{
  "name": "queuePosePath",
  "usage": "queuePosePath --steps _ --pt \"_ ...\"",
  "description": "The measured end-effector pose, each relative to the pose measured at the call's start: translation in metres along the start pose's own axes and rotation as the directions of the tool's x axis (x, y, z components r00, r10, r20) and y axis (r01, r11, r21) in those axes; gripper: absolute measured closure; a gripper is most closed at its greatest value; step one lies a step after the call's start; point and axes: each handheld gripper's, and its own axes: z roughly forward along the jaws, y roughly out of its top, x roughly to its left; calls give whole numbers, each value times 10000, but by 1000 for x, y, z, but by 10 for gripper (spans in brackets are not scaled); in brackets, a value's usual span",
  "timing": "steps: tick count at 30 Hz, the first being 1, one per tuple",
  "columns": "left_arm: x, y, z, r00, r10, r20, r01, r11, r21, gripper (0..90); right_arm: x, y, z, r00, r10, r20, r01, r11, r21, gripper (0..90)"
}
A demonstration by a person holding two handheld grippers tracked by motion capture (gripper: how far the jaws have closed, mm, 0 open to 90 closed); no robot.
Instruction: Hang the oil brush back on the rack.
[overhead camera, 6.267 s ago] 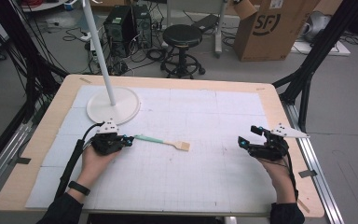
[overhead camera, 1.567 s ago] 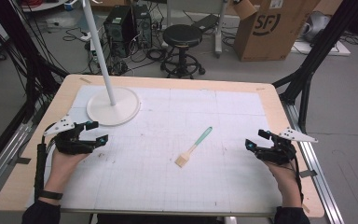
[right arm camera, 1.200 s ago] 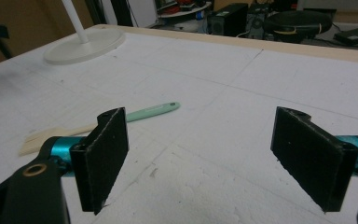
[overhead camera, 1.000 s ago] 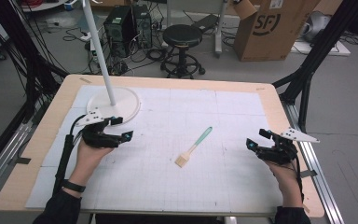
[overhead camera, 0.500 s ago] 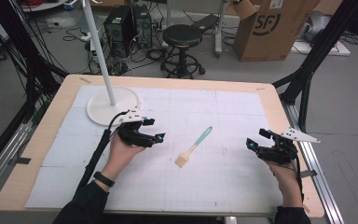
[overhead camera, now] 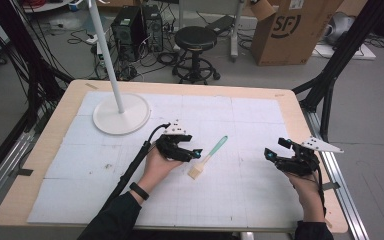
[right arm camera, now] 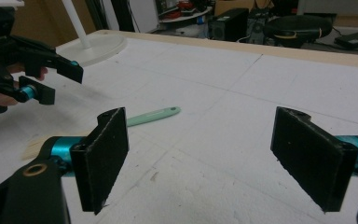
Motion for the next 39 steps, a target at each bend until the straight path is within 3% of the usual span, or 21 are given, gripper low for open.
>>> queuePosePath --steps 4,10,17,21,27,32,33,39 --pt "-8 1 13 10000 63 -47 -62 9997 255 347 0 0 0 10000 -1 1 1 10000 12 183" --pt "-18 0 31 9982 195 -561 -154 9971 742 413 0 0 0 10000 -15 -18 15 10000 26 183" --pt "-26 -2 41 9954 446 -849 -347 9928 1143 525 0 0 0 10000 27 -35 -27 10000 -1 183" --pt "-32 -3 44 9905 833 -1094 -662 9862 1514 607 0 0 0 10000 32 -54 -32 10000 -9 183" --pt "-40 -2 44 9885 787 -1292 -558 9834 1727 699 -1 0 0 10000 11 -64 -11 10000 -24 183" --pt "-42 0 44 9883 402 -1470 -122 9823 1867 774 -1 0 -1 10000 31 -66 -31 10000 -61 183" --pt "-42 0 44 9880 507 -1461 -218 9810 1930 795 -1 0 -1 10000 30 -65 -30 10000 -94 183" --pt "-42 1 44 9880 417 -1484 -120 9806 1958 799 -1 0 -2 10000 45 -88 -45 9999 -90 183"
